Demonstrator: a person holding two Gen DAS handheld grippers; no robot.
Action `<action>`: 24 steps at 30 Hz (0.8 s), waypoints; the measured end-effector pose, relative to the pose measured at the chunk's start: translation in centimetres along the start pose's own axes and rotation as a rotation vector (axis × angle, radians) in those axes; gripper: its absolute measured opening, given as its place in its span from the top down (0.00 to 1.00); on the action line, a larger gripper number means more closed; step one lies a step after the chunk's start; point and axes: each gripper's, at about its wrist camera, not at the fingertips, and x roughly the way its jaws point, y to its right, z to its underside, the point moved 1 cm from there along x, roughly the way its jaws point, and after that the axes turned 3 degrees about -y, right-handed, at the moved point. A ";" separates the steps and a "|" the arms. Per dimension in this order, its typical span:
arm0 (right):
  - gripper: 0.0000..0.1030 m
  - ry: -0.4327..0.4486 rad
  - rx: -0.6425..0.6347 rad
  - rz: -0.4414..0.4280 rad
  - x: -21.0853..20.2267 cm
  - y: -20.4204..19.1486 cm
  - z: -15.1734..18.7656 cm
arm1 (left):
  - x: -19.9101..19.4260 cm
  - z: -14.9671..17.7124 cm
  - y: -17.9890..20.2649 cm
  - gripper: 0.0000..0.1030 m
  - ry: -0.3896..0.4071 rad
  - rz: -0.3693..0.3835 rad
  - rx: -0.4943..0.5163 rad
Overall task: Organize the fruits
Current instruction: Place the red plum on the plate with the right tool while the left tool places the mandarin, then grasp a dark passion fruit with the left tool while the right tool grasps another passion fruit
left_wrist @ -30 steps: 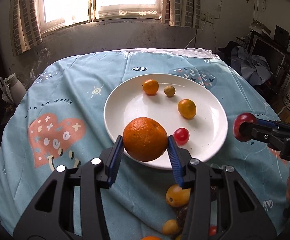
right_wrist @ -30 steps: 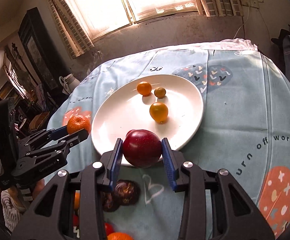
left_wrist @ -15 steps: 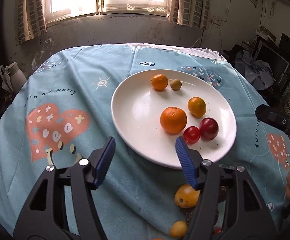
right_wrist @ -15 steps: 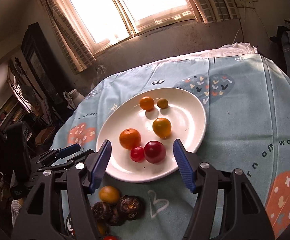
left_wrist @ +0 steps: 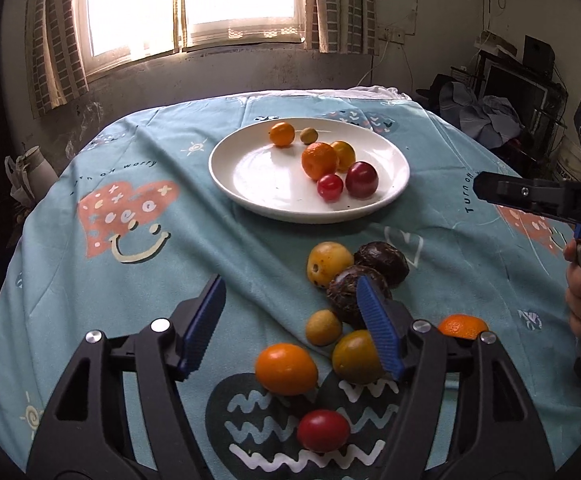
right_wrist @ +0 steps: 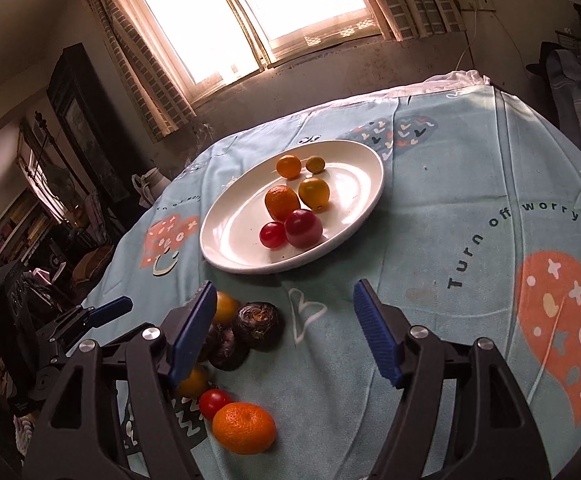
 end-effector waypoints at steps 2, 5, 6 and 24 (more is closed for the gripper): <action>0.31 -0.001 0.020 0.000 0.0 0.5 -0.2 | 0.8 0.0 1.8 0.32 -0.015 -0.014 0.064; 0.31 -0.005 0.046 -0.007 -0.1 1.0 -0.2 | 1.6 0.2 3.8 0.32 -0.029 -0.034 0.135; 0.31 -0.005 0.049 -0.009 -0.2 1.0 -0.2 | 1.8 0.2 4.1 0.32 -0.033 -0.030 0.143; 0.31 -0.007 0.028 0.006 -0.3 0.5 0.1 | 5.2 0.1 2.6 0.58 -0.155 0.169 -0.002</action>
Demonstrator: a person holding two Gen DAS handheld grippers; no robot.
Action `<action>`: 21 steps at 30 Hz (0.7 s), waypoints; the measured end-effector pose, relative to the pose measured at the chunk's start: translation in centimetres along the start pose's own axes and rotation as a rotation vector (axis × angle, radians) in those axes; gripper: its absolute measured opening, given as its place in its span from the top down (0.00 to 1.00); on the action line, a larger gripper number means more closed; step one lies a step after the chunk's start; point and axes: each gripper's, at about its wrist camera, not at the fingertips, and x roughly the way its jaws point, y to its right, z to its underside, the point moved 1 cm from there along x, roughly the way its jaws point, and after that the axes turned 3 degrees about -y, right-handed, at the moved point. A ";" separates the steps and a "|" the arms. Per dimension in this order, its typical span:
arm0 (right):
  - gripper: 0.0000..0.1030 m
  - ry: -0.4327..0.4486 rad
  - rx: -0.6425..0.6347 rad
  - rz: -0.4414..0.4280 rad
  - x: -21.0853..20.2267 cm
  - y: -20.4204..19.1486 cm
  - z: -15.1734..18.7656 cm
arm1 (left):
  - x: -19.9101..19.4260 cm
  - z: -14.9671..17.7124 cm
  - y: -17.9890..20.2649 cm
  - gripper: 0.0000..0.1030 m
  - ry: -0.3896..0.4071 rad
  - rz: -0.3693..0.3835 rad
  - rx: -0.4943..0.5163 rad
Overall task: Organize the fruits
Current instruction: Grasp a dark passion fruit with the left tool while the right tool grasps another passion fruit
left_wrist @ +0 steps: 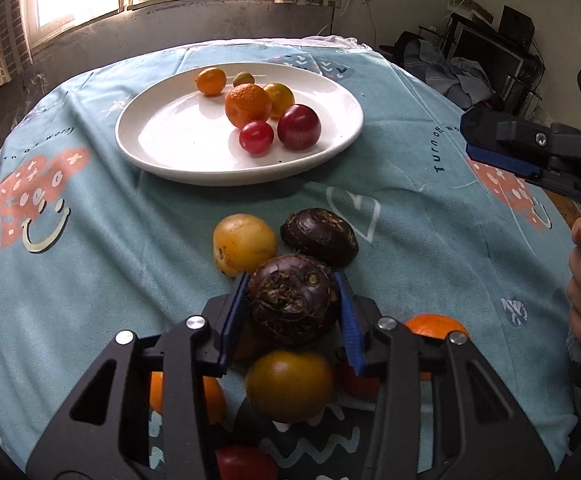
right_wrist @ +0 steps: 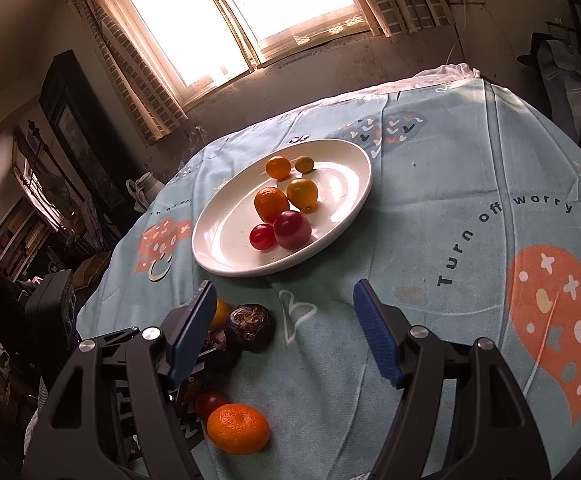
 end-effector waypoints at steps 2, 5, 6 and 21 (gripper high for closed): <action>0.31 -0.009 -0.009 0.004 0.2 -0.1 0.1 | -1.0 0.1 -0.6 0.58 0.028 -0.025 -0.017; 0.31 -0.043 -0.033 0.008 1.1 -0.5 0.5 | -2.3 0.3 -2.1 0.58 0.057 -0.048 -0.074; 0.31 -0.060 -0.039 0.007 1.5 -0.6 0.7 | -2.9 0.3 -2.9 0.58 0.071 -0.064 -0.095; 0.44 -0.295 -0.031 -0.038 8.9 -3.8 2.0 | -4.2 0.4 -6.8 0.58 0.096 -0.196 -0.216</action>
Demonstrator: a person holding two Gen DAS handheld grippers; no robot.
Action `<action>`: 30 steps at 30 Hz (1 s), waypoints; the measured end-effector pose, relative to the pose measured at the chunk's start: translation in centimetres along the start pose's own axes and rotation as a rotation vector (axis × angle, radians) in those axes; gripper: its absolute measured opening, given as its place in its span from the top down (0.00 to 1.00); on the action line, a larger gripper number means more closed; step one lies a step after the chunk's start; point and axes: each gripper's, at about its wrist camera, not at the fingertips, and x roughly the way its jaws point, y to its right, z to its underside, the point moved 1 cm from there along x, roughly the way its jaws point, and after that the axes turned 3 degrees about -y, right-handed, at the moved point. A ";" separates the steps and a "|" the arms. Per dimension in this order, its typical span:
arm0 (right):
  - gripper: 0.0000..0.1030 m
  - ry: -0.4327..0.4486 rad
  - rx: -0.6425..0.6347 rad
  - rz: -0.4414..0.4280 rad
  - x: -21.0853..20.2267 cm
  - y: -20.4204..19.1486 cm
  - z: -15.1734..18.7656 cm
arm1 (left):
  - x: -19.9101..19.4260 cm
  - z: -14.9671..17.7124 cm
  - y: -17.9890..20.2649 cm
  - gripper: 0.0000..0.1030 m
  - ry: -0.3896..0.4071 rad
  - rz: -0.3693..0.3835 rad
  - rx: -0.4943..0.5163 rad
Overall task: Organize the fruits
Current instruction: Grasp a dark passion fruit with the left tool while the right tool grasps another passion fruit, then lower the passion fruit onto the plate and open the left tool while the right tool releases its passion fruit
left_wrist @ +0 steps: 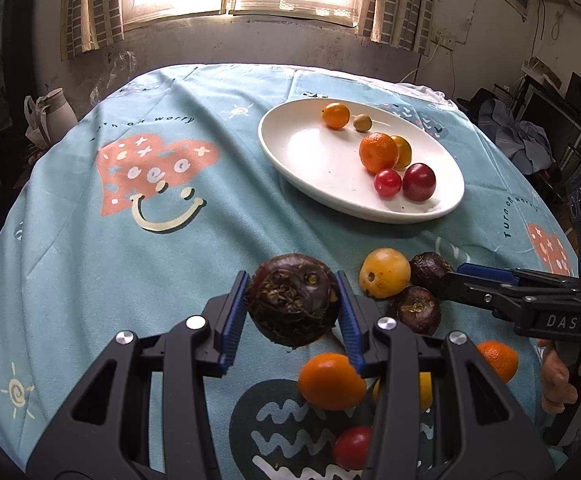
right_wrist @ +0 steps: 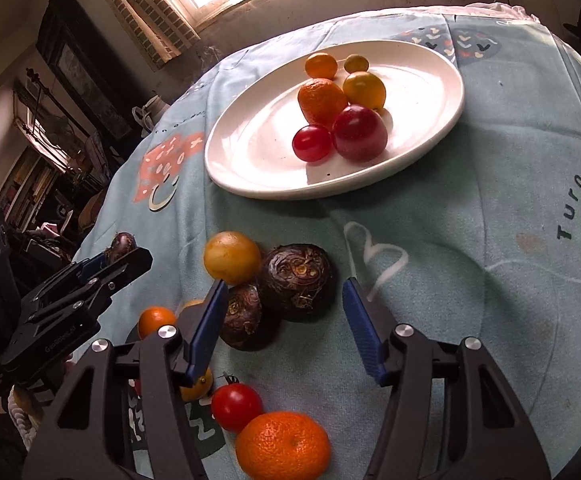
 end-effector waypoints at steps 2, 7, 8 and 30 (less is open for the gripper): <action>0.45 -0.006 0.011 0.018 0.8 0.2 0.0 | 0.2 0.0 0.2 0.58 0.003 -0.026 0.006; 0.57 0.022 -0.019 0.045 0.6 0.1 0.2 | 0.8 0.2 0.7 0.58 0.005 -0.088 0.035; 0.57 0.032 -0.024 0.055 0.4 0.1 0.3 | 0.8 0.2 0.9 0.58 0.011 -0.096 0.041; 0.57 0.448 -0.240 0.308 -8.9 -2.8 -3.6 | -0.6 -6.6 5.8 0.58 0.218 -0.159 0.177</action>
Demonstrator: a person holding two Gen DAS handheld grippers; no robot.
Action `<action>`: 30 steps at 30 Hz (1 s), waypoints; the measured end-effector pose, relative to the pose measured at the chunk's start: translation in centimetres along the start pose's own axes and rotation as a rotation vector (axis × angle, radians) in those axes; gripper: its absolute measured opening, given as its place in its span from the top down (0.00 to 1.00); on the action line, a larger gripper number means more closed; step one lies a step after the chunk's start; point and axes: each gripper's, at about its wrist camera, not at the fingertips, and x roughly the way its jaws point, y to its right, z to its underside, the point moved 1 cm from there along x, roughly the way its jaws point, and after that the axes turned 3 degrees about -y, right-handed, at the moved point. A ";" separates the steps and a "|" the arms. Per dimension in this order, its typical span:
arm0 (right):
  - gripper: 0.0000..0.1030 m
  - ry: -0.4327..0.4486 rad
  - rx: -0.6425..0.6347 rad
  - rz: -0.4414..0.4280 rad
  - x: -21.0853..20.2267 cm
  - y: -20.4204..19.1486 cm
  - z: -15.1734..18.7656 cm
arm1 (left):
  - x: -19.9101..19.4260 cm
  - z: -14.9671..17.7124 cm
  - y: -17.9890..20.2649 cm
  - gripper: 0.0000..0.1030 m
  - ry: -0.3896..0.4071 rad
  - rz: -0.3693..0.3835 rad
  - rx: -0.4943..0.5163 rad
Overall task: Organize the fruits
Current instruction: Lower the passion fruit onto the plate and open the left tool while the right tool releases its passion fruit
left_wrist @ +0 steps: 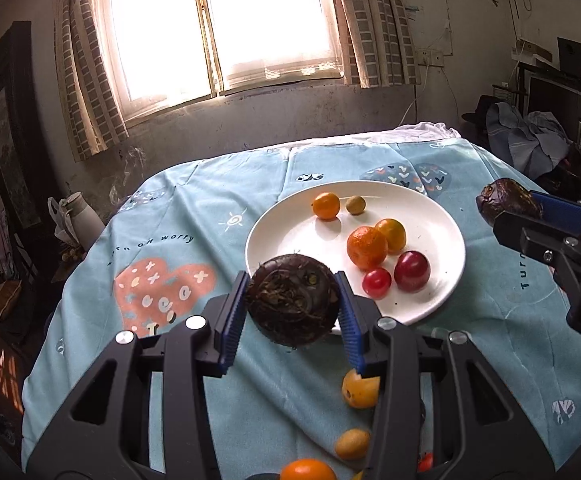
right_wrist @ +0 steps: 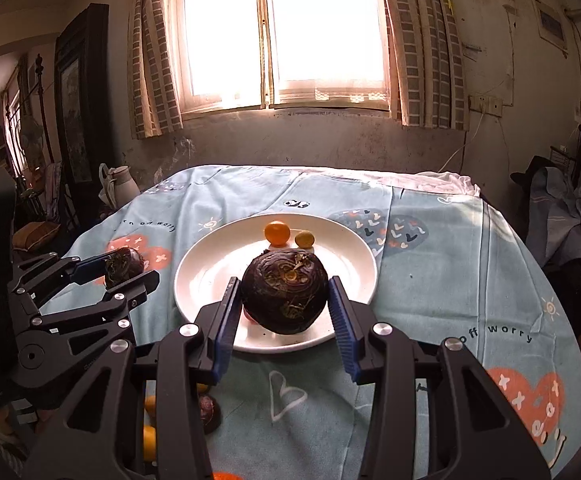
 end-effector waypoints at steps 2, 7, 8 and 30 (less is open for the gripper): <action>0.57 -0.009 0.003 -0.001 1.3 0.1 -0.6 | 1.6 -0.7 -0.2 0.58 -0.016 0.008 -0.017; 0.57 -0.065 0.027 -0.013 5.6 0.2 -0.8 | 6.4 -1.8 -0.8 0.58 -0.091 0.050 -0.060; 0.57 -0.081 0.037 -0.020 6.5 0.4 -0.6 | 7.3 -1.8 -0.9 0.58 -0.110 0.068 -0.073; 0.35 -0.042 0.055 -0.148 -5.8 -0.3 9.0 | -0.3 6.5 -1.8 0.23 -0.143 0.048 -0.045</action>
